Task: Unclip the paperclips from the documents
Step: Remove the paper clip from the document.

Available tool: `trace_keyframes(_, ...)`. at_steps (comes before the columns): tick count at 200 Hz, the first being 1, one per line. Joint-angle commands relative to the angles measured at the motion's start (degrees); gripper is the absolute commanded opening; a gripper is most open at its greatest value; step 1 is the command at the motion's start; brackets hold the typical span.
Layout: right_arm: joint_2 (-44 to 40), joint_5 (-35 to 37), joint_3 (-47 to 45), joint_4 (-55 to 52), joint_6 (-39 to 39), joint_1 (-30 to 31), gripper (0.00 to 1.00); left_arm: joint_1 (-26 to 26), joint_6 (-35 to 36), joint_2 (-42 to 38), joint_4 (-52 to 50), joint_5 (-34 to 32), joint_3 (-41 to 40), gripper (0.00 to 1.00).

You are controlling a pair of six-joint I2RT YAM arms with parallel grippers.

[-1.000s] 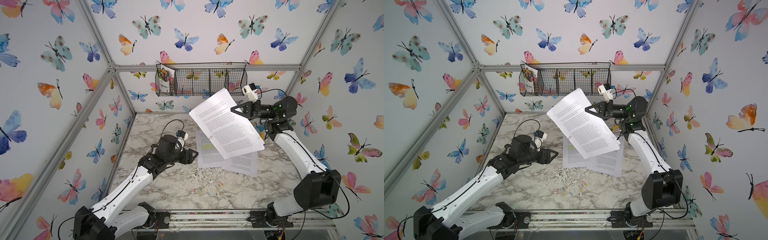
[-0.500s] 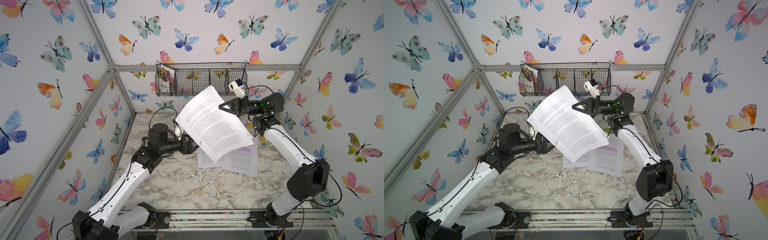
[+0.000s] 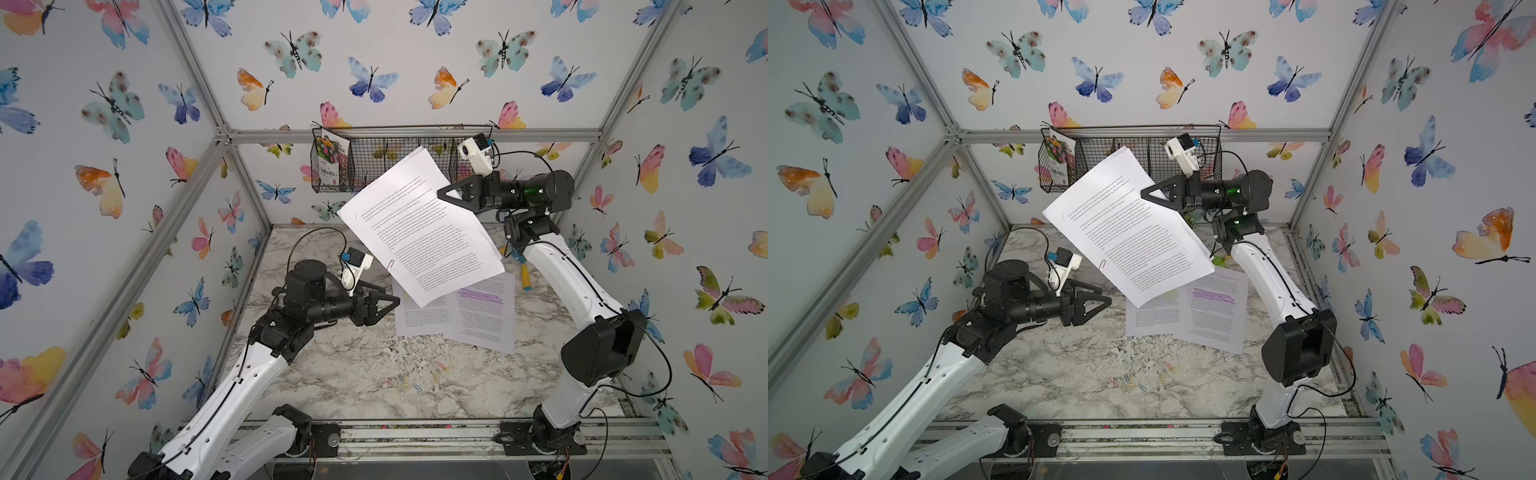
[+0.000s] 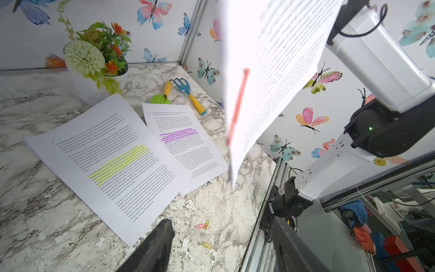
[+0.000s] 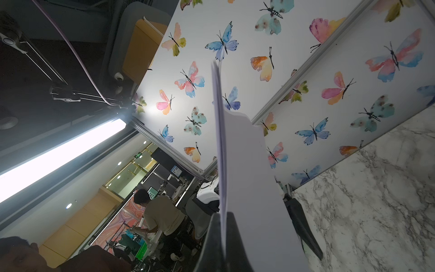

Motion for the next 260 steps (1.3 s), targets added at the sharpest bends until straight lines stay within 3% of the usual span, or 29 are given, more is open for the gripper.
trace_keyframes(1, 0.5, -0.7, 0.3, 6.0, 4.1, -0.1, 0.02, 0.3, 2.5, -0.5, -1.6, 2.1, 0.3, 0.68)
trace_keyframes(78, -2.7, 3.0, -5.5, 8.1, 4.0, -0.1, 0.02, 4.2, -2.8, -1.3, 10.6, 0.0, -0.5, 0.68)
trace_keyframes(130, -3.0, 7.2, -9.1, 18.0, 10.4, 0.2, 0.02, 4.5, -8.0, 1.1, 20.9, 1.2, -1.1, 0.68)
trace_keyframes(260, -1.4, 10.8, -11.3, 28.1, 17.0, 0.7, 0.02, 8.0, -12.6, 6.0, 30.4, 3.0, -1.8, 0.64)
